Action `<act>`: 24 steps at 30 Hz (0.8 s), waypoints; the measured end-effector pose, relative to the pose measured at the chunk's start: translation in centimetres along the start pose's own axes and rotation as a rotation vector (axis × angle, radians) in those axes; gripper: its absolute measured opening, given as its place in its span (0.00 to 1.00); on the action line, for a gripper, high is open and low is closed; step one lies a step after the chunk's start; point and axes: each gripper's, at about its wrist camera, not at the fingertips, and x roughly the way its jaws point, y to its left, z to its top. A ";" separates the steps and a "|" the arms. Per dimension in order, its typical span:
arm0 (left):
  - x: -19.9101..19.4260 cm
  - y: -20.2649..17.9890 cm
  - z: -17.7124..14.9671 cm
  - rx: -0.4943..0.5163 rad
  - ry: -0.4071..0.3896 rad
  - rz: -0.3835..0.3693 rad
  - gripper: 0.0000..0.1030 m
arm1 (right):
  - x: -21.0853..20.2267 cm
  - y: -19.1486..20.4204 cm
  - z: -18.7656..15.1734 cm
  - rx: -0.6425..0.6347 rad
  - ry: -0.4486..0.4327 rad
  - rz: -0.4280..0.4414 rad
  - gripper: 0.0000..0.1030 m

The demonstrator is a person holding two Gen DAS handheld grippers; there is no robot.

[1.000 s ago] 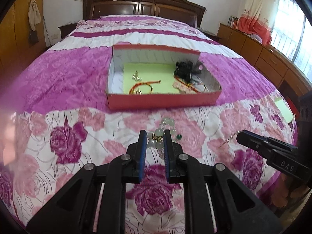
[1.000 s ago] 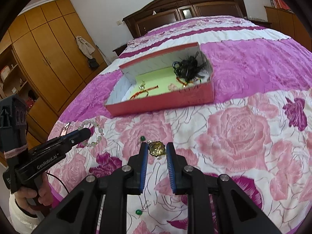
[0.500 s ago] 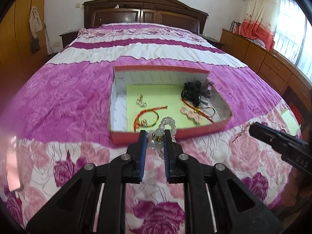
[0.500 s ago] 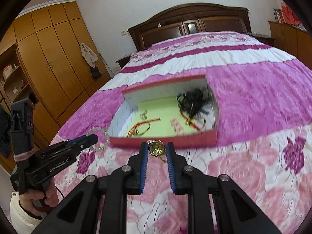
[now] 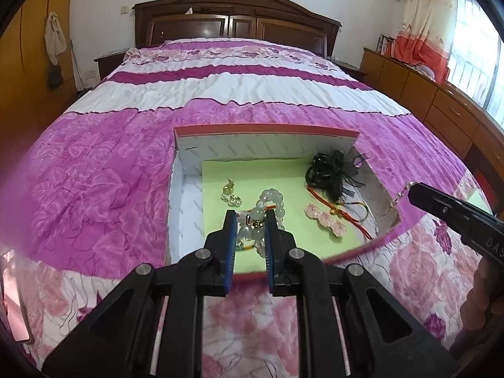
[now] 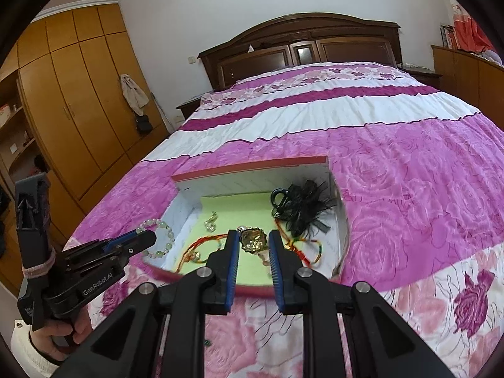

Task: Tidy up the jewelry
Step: 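Carry the green bead bracelet and gold earring with both tools into the shoebox, then open both tools to drop the bracelet and earring onto the green paper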

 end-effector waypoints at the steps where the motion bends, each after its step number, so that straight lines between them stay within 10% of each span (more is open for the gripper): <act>1: 0.4 0.1 0.1 -0.005 0.003 -0.001 0.08 | 0.4 -0.3 0.1 0.002 0.002 -0.007 0.21; 24: 7.5 1.7 -1.3 -0.072 0.129 0.015 0.08 | 7.2 -4.5 -1.4 0.056 0.115 -0.088 0.21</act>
